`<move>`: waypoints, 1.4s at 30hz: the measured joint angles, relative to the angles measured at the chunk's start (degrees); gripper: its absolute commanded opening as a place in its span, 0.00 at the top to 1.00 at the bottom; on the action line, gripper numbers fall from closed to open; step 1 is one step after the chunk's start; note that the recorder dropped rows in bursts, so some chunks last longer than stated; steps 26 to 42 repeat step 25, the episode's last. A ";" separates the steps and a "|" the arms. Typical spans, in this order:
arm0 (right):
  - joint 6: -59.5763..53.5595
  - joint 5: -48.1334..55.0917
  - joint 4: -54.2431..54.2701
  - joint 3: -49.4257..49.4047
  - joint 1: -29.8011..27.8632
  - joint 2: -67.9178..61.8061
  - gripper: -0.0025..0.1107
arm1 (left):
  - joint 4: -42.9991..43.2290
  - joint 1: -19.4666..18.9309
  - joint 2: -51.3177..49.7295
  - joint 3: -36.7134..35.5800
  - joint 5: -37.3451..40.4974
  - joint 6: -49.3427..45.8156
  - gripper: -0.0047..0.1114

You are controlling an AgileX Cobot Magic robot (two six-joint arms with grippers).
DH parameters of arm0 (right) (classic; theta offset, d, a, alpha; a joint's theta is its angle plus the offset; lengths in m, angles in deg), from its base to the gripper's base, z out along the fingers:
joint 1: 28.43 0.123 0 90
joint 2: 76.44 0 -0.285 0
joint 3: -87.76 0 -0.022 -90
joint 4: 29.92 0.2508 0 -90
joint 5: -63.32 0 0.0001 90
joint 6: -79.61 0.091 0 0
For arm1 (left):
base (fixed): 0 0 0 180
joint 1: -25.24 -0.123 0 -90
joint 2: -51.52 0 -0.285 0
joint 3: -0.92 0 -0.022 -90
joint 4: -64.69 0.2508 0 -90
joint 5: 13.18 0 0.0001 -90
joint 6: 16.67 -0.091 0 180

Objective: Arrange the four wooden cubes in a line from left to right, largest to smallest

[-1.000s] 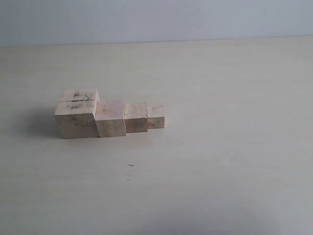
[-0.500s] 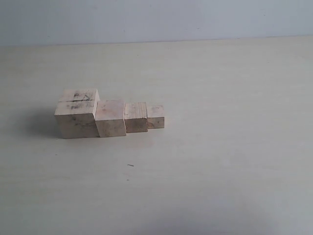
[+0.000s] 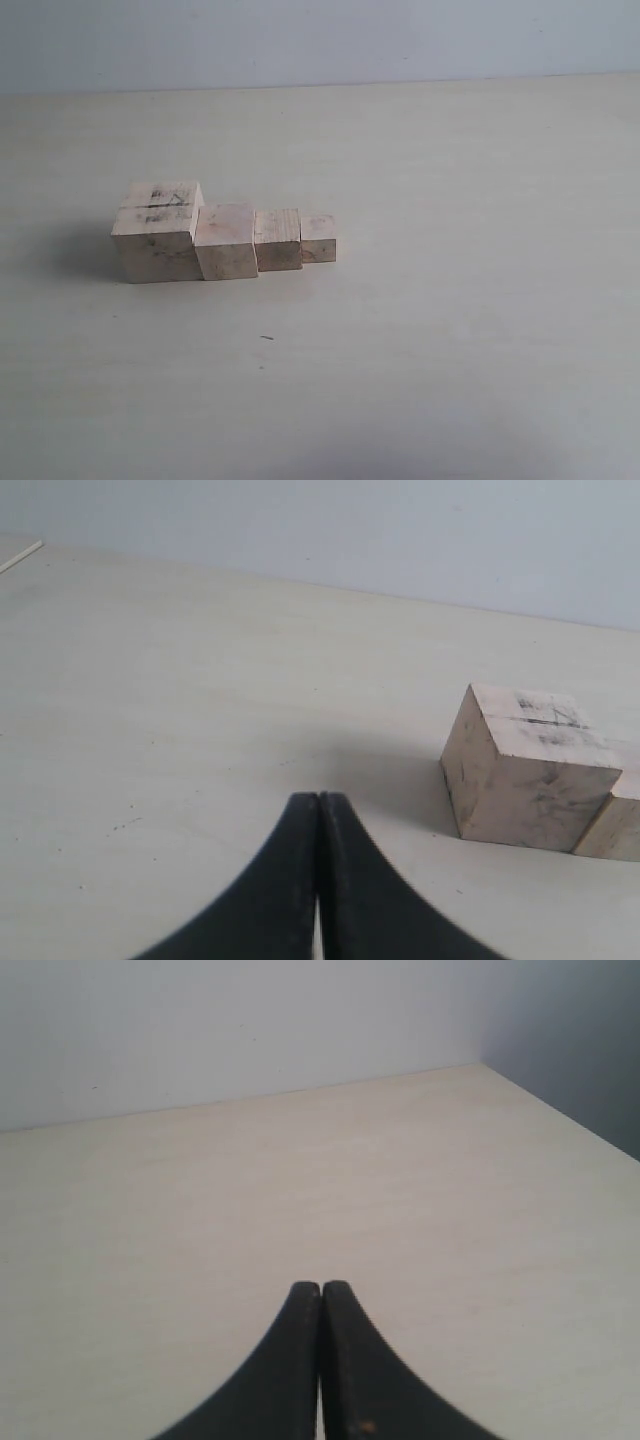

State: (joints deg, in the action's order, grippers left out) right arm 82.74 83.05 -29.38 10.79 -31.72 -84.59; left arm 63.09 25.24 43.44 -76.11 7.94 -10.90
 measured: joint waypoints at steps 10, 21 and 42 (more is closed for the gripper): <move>0.10 0.00 0.11 0.00 0.00 0.00 0.98 | 0.00 0.00 0.00 0.00 0.00 0.00 0.96; 0.10 0.00 0.55 0.00 0.00 0.00 0.98 | 0.00 0.00 0.00 0.00 0.00 0.00 0.96; 0.10 0.00 0.55 0.00 0.00 0.00 0.98 | 0.00 0.00 0.00 0.00 0.00 0.00 0.96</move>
